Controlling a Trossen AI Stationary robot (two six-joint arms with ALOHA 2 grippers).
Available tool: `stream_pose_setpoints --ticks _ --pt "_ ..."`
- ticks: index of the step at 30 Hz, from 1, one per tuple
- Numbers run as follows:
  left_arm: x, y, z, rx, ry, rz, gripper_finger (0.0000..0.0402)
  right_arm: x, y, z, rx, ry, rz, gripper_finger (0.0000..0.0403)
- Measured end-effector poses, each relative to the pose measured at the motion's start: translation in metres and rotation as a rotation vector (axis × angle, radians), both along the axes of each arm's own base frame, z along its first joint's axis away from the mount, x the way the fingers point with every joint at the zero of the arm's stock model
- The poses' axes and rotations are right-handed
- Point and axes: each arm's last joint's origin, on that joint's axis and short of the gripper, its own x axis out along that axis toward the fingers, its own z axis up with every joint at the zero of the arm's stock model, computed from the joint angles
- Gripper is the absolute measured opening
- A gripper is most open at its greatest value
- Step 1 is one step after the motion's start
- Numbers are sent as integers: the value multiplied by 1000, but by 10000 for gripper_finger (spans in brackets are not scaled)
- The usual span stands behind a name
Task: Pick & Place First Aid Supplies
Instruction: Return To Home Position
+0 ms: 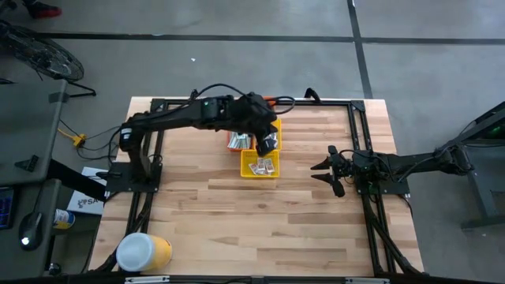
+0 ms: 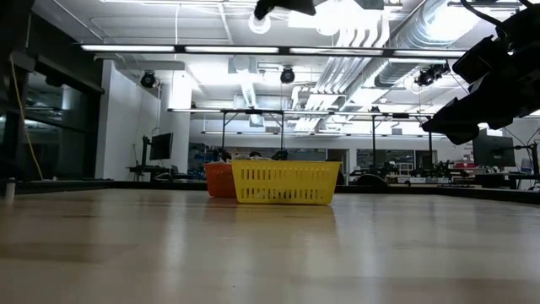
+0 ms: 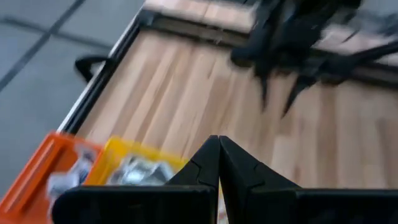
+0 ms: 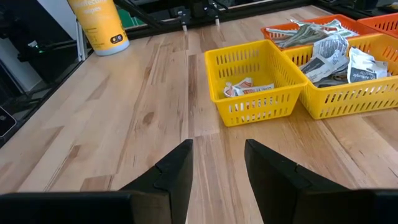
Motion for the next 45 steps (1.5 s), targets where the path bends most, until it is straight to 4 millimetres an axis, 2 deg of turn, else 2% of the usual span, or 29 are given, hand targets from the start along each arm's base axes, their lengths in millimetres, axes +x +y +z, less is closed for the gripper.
stream_pose_setpoints --ticks 8,12,16,19,21,25,27,34,41,45 --pt "-11 -31 28 55 -184 -98 1 0 0 0 0 0 0 139" --pt "-18 -45 27 74 -181 -138 0 0 0 0 0 0 0 139" --pt "-30 -61 17 85 -173 -193 0 0 0 0 0 1 0 139" --pt "-56 -69 1 64 -187 -221 0 0 0 0 0 0 0 139" --pt "-75 -72 -9 64 -277 -233 0 0 0 0 0 -1 -1 139" --pt "-116 -76 -47 30 -350 -256 0 0 0 0 0 1 -1 139" --pt "-138 -76 -66 2 -343 -259 0 0 0 0 0 4 -1 139" --pt "-198 -71 -105 -40 -413 -250 0 0 0 0 0 3 -1 139" --pt "-240 -63 -133 24 -492 -212 0 0 0 -1 0 6 0 139" --pt "-259 -60 -158 43 -512 -217 0 0 0 -1 0 6 0 139"
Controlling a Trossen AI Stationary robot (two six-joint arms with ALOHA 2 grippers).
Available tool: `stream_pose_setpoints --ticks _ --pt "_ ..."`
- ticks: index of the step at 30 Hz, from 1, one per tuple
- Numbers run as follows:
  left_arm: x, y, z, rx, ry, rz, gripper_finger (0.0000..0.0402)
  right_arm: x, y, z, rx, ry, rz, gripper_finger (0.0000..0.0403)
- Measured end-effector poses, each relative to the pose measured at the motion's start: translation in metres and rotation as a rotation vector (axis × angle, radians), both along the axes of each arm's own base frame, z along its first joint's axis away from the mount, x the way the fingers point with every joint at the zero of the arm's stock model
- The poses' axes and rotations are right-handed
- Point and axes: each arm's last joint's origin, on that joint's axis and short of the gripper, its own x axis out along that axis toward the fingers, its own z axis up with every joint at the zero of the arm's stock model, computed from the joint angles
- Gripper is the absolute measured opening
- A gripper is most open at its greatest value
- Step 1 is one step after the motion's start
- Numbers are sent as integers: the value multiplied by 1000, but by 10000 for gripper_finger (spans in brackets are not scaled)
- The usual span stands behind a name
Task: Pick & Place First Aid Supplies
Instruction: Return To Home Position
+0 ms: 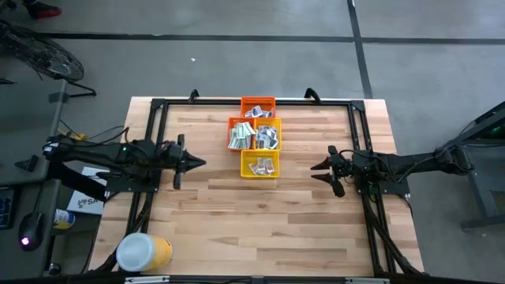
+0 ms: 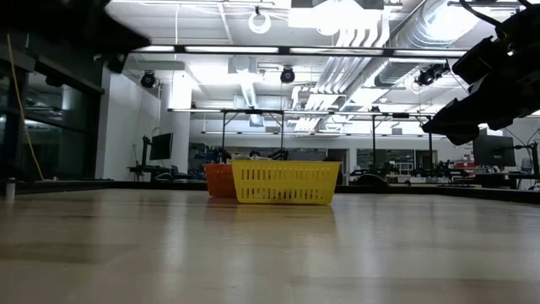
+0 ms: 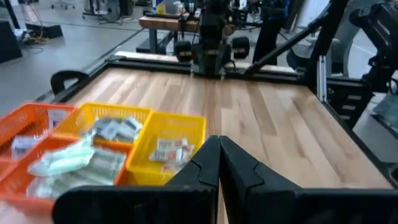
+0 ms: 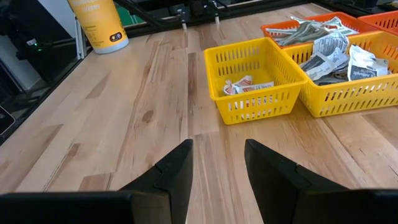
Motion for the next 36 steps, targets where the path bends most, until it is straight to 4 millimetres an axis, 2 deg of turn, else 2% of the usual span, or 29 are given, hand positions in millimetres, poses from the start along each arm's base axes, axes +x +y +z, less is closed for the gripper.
stream_pose_setpoints --ticks 7,12,18,26,36 --pt "-27 4 -52 -16 -66 18 0 0 0 0 0 1 0 139" --pt "-35 5 -70 -65 -154 24 0 0 0 0 0 1 0 139" --pt "-33 4 -73 -2 -225 -21 0 0 0 0 0 1 0 139" --pt "-33 8 -74 29 -212 129 0 0 0 0 0 1 0 139" --pt "-33 8 -76 31 -204 127 0 0 0 0 0 1 0 139"
